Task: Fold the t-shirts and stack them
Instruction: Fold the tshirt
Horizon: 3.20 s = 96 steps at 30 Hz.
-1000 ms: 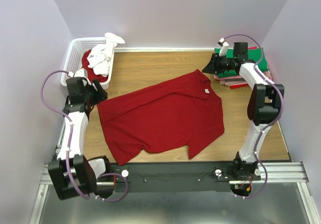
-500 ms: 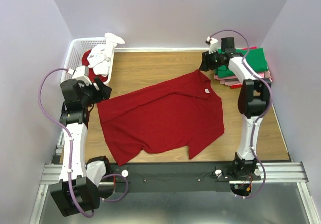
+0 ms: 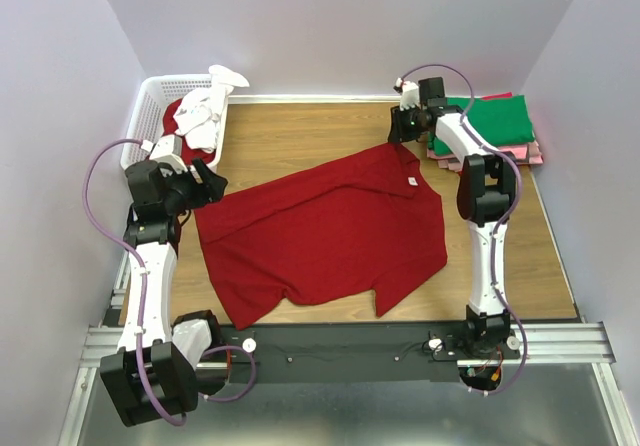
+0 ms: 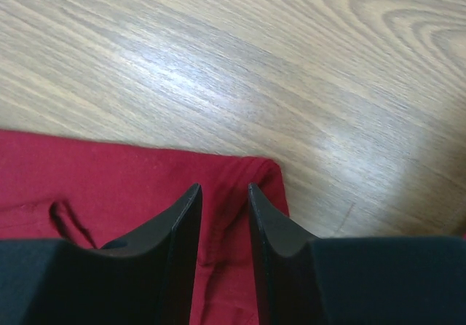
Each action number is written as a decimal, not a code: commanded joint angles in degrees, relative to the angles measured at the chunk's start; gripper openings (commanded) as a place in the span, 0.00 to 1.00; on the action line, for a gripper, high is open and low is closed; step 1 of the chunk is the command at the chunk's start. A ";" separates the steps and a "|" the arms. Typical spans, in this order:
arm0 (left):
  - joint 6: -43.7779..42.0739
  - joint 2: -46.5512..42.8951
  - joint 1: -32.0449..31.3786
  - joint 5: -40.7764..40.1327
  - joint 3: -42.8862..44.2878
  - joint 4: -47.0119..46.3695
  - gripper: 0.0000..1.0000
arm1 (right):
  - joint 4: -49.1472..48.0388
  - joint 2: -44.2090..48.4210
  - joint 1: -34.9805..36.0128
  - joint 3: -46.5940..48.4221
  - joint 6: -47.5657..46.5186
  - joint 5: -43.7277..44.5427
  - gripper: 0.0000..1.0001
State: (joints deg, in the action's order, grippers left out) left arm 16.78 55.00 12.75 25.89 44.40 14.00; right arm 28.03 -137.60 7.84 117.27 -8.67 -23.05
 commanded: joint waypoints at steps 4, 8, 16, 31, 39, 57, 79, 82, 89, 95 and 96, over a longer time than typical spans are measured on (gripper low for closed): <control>1.24 0.28 0.17 2.32 -3.27 -3.54 0.76 | 1.06 -0.56 2.62 0.68 -2.32 8.63 0.39; 1.15 0.28 0.08 2.41 -3.36 -3.63 0.76 | 1.06 -1.00 3.15 0.50 -3.46 11.00 0.39; 1.24 0.28 0.17 2.32 -3.62 -3.89 0.76 | 1.15 -2.23 4.12 0.94 -4.08 15.84 0.37; 1.24 0.46 0.17 2.24 -3.80 -3.89 0.76 | 0.18 1.72 3.86 0.15 -0.30 18.83 0.06; 1.24 0.37 0.08 2.23 -3.88 -3.89 0.76 | -1.75 -0.03 1.83 4.00 7.25 16.19 0.00; 0.63 0.81 0.08 4.78 -3.62 -4.33 0.76 | -4.04 -9.96 -0.45 16.93 12.63 18.73 0.03; 26.90 -19.05 -30.50 -7.87 -13.81 13.24 0.64 | -3.25 31.86 1.21 -32.09 -21.65 -20.25 1.00; 25.95 -18.71 -31.21 -7.96 -13.64 12.55 0.64 | -2.81 29.42 1.48 -31.15 -15.52 -8.55 0.96; 21.38 -16.86 -31.30 -7.69 -8.46 8.24 0.65 | -1.84 24.05 1.48 -27.02 -13.13 2.90 0.89; 14.09 -15.54 -31.30 -13.40 -0.03 10.17 0.65 | -0.96 17.73 1.48 -24.29 -17.17 7.84 0.82; 12.77 -15.37 -31.30 -15.06 0.94 10.17 0.65 | -0.79 16.93 1.48 -23.85 -17.35 7.76 0.81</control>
State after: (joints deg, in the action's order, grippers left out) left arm 35.62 39.46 -18.26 16.27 41.76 24.51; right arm 25.80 -117.60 9.52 90.50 -24.05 -19.84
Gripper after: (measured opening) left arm 0.653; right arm 0.829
